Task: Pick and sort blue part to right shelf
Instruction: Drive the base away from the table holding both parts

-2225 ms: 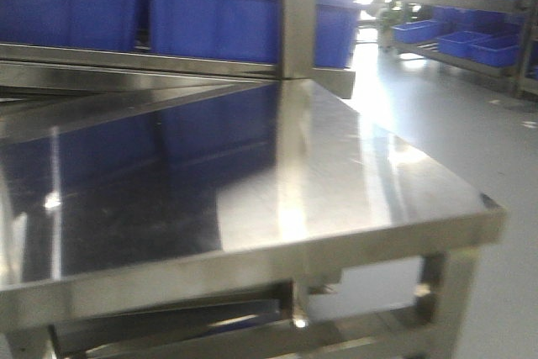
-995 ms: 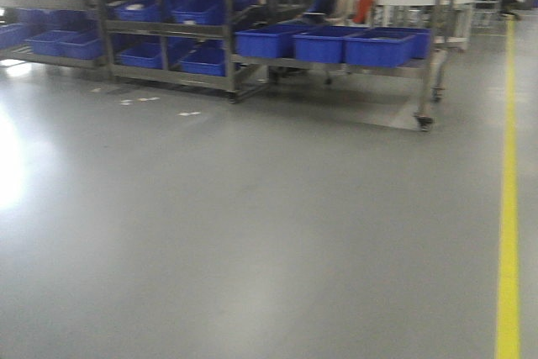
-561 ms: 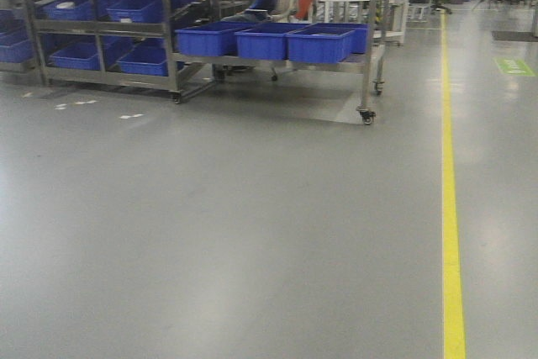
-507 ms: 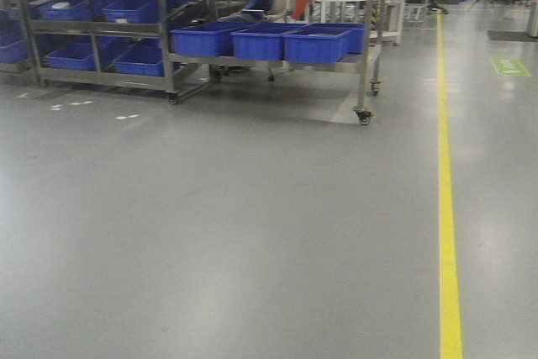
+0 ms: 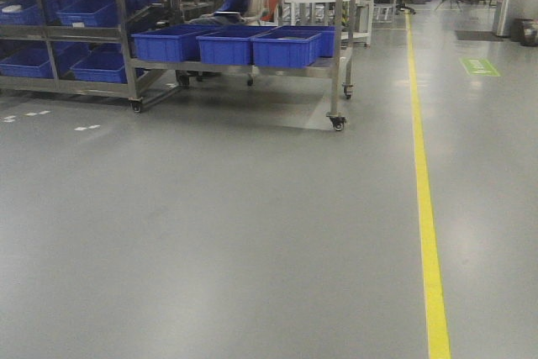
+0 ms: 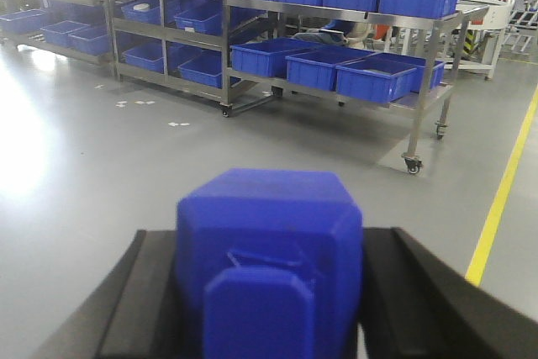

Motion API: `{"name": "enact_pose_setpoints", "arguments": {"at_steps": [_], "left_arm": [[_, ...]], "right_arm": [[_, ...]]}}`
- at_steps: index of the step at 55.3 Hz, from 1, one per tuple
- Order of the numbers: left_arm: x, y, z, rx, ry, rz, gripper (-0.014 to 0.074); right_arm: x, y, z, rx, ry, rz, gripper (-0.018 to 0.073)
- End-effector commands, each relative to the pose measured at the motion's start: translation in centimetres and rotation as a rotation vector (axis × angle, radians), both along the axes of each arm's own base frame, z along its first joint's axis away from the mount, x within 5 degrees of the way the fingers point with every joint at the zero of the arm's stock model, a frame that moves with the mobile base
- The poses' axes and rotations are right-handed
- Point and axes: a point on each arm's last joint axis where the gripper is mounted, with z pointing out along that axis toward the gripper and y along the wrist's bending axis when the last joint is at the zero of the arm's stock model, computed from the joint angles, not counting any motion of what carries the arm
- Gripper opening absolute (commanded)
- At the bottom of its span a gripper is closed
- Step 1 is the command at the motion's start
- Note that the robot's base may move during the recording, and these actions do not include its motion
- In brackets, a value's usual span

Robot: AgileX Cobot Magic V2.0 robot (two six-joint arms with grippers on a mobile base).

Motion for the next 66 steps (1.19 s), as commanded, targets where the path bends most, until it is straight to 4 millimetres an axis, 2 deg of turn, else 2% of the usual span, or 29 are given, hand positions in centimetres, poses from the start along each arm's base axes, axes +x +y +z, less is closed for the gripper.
{"name": "enact_pose_setpoints", "arguments": {"at_steps": [1, 66], "left_arm": [[0.08, -0.02, 1.8, -0.022, -0.105, -0.002, 0.0376], [0.09, -0.02, 1.75, -0.022, -0.103, -0.002, 0.0376]], "right_arm": [[-0.1, -0.16, 1.69, 0.032, -0.108, -0.015, 0.0205], [-0.1, -0.16, 1.69, 0.032, -0.108, -0.015, 0.0205]]}}
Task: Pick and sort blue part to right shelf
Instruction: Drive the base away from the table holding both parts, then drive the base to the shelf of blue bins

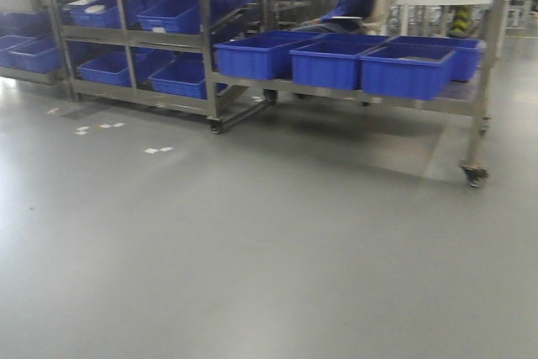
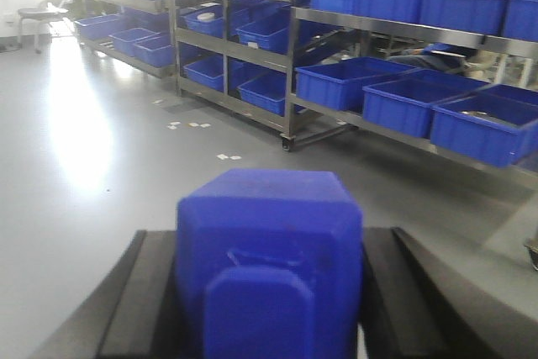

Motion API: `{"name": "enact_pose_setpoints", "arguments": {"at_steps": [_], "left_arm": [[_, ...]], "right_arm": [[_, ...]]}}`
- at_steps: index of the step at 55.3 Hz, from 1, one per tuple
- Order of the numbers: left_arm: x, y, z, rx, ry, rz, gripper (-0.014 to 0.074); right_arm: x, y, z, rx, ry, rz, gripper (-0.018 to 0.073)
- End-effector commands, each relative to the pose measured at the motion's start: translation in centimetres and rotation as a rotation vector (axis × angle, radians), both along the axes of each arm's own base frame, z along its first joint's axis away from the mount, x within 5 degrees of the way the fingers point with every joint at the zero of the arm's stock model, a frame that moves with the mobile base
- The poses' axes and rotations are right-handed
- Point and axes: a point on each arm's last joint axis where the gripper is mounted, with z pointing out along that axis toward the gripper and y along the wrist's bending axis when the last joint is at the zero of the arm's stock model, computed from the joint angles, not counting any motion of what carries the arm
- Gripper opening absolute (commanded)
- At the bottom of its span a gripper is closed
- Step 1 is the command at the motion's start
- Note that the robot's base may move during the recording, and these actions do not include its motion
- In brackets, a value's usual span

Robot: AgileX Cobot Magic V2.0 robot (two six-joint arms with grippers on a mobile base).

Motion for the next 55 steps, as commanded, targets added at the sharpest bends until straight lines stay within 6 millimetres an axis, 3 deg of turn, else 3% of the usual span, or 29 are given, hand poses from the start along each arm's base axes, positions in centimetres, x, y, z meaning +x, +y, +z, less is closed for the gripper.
{"name": "enact_pose_setpoints", "arguments": {"at_steps": [1, 55], "left_arm": [[0.09, -0.02, 1.75, -0.022, -0.103, -0.002, 0.0376], [0.09, -0.01, 1.75, -0.024, -0.103, 0.0, 0.0376]], "right_arm": [[-0.1, -0.16, 1.69, 0.032, -0.108, -0.015, 0.0205], [-0.1, -0.16, 1.69, 0.032, -0.108, -0.015, 0.0205]]}}
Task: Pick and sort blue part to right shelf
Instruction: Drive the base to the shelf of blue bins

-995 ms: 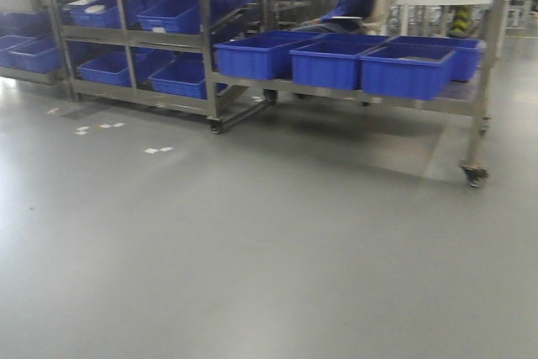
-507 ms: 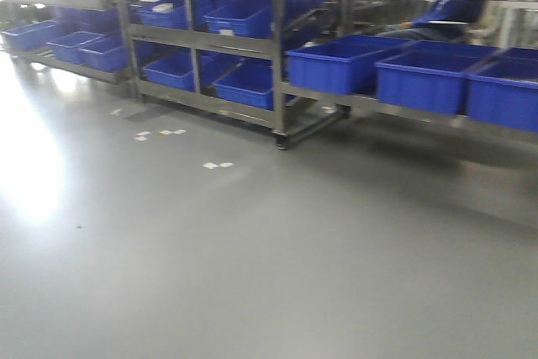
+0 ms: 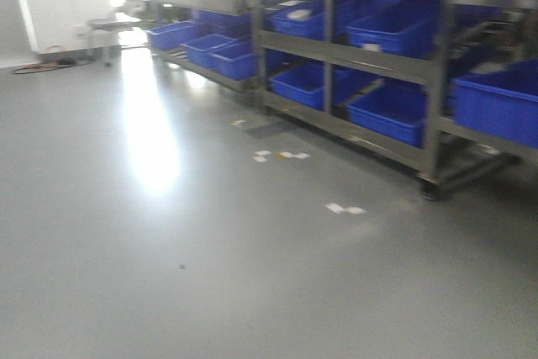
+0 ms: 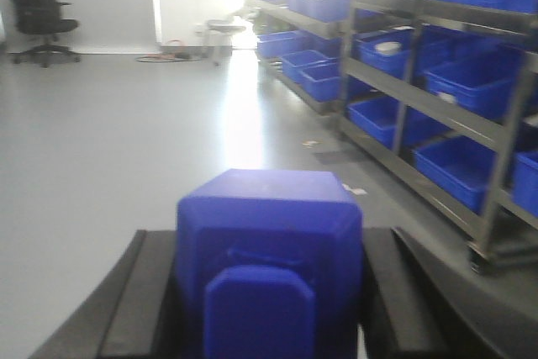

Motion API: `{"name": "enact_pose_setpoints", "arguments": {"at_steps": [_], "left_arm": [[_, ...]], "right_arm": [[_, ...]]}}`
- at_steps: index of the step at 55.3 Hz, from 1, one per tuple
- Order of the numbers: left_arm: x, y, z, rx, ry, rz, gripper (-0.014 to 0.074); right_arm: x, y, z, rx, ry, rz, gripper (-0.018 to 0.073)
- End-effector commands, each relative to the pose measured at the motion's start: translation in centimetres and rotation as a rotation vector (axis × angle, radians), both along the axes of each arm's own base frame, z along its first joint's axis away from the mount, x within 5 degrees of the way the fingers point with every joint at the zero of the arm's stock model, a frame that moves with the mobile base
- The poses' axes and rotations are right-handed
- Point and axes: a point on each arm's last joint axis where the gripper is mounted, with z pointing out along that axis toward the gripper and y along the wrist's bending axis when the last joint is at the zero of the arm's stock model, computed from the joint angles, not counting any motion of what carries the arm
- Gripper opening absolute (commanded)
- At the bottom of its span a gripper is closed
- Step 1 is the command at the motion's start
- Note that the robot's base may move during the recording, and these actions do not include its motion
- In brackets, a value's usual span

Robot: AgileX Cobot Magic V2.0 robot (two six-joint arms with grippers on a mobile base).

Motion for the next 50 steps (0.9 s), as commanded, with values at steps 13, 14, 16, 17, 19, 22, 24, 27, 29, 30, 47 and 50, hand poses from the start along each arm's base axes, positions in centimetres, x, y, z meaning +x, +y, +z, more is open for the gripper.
{"name": "enact_pose_setpoints", "arguments": {"at_steps": [13, 14, 16, 17, 19, 22, 24, 27, 29, 30, 47, 50], "left_arm": [[0.08, -0.01, 1.8, -0.024, -0.105, 0.0, 0.0376], [0.08, -0.01, 1.8, -0.024, -0.105, 0.0, 0.0376], [0.08, -0.01, 1.8, -0.024, -0.105, 0.0, 0.0376], [0.08, -0.01, 1.8, -0.024, -0.105, 0.0, 0.0376], [0.08, -0.01, 1.8, -0.024, -0.105, 0.0, 0.0376], [0.08, -0.01, 1.8, -0.024, -0.105, 0.0, 0.0376], [0.08, -0.01, 1.8, -0.024, -0.105, 0.0, 0.0376], [0.08, -0.01, 1.8, -0.024, -0.105, 0.0, 0.0376], [0.08, -0.01, 1.8, -0.024, -0.105, 0.0, 0.0376], [0.08, -0.01, 1.8, -0.024, -0.105, 0.0, 0.0376], [0.08, -0.01, 1.8, -0.024, -0.105, 0.0, 0.0376], [0.08, -0.01, 1.8, -0.024, -0.105, 0.0, 0.0376]], "right_arm": [[-0.1, -0.15, 1.69, 0.033, -0.108, -0.015, 0.0205], [-0.1, -0.15, 1.69, 0.033, -0.108, -0.015, 0.0205], [-0.1, -0.15, 1.69, 0.033, -0.108, -0.015, 0.0205], [-0.1, -0.15, 1.69, 0.033, -0.108, -0.015, 0.0205], [-0.1, -0.15, 1.69, 0.033, -0.108, -0.015, 0.0205], [-0.1, -0.15, 1.69, 0.033, -0.108, -0.015, 0.0205], [-0.1, -0.15, 1.69, 0.033, -0.108, -0.015, 0.0205], [-0.1, -0.15, 1.69, 0.033, -0.108, -0.015, 0.0205], [-0.1, -0.15, 1.69, 0.033, -0.108, -0.015, 0.0205], [-0.1, -0.15, 1.69, 0.033, -0.108, -0.015, 0.0205], [-0.1, -0.15, 1.69, 0.033, -0.108, -0.015, 0.0205], [-0.1, -0.15, 1.69, 0.033, -0.108, -0.015, 0.0205]]}}
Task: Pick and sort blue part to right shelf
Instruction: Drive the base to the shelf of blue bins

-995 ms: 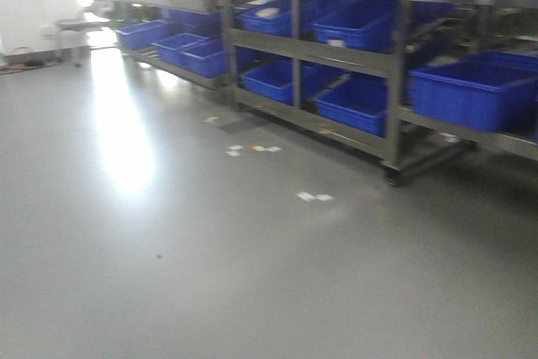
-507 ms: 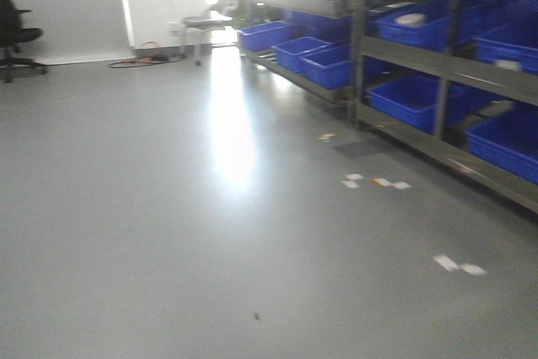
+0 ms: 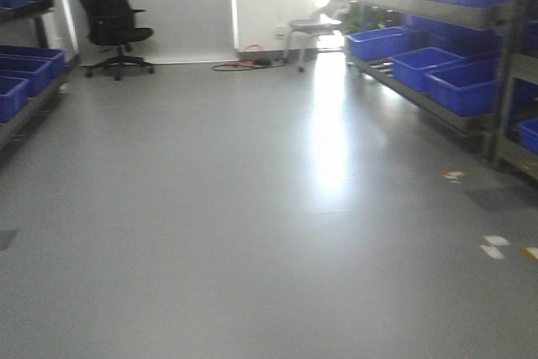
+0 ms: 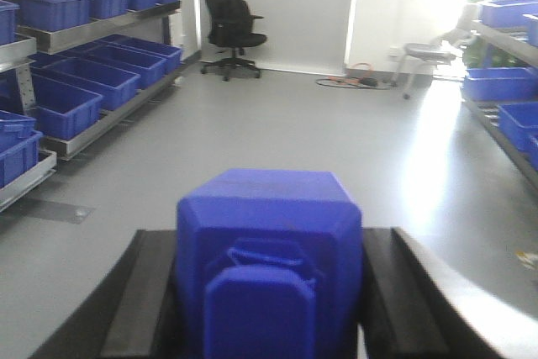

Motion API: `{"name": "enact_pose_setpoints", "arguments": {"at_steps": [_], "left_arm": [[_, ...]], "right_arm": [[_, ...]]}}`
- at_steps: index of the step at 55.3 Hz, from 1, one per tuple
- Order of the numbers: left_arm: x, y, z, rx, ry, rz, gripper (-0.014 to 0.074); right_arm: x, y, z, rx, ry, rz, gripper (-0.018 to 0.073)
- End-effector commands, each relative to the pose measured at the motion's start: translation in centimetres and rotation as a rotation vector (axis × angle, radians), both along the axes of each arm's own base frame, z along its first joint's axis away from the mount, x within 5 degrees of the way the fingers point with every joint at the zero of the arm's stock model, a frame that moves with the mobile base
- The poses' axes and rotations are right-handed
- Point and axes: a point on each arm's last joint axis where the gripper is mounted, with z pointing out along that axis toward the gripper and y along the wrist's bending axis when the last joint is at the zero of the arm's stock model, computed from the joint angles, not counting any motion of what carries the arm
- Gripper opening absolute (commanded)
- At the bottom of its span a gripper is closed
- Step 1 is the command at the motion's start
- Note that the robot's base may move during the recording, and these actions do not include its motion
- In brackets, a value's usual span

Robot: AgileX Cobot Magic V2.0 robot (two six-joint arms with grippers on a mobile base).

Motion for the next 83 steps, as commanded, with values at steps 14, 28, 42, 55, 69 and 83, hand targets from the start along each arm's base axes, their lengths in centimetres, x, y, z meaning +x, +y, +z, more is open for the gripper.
{"name": "enact_pose_setpoints", "arguments": {"at_steps": [14, 28, 42, 55, 69, 83], "left_arm": [[0.08, -0.01, 1.8, -0.024, -0.105, 0.0, 0.0376], [0.08, -0.01, 1.8, -0.024, -0.105, 0.0, 0.0376], [0.08, -0.01, 1.8, -0.024, -0.105, 0.0, 0.0376], [0.08, -0.01, 1.8, -0.024, -0.105, 0.0, 0.0376], [0.08, -0.01, 1.8, -0.024, -0.105, 0.0, 0.0376], [0.08, -0.01, 1.8, -0.024, -0.105, 0.0, 0.0376]], "right_arm": [[-0.1, -0.15, 1.69, 0.033, -0.108, -0.015, 0.0205], [-0.1, -0.15, 1.69, 0.033, -0.108, -0.015, 0.0205], [-0.1, -0.15, 1.69, 0.033, -0.108, -0.015, 0.0205], [-0.1, -0.15, 1.69, 0.033, -0.108, -0.015, 0.0205], [-0.1, -0.15, 1.69, 0.033, -0.108, -0.015, 0.0205], [-0.1, -0.15, 1.69, 0.033, -0.108, -0.015, 0.0205]]}}
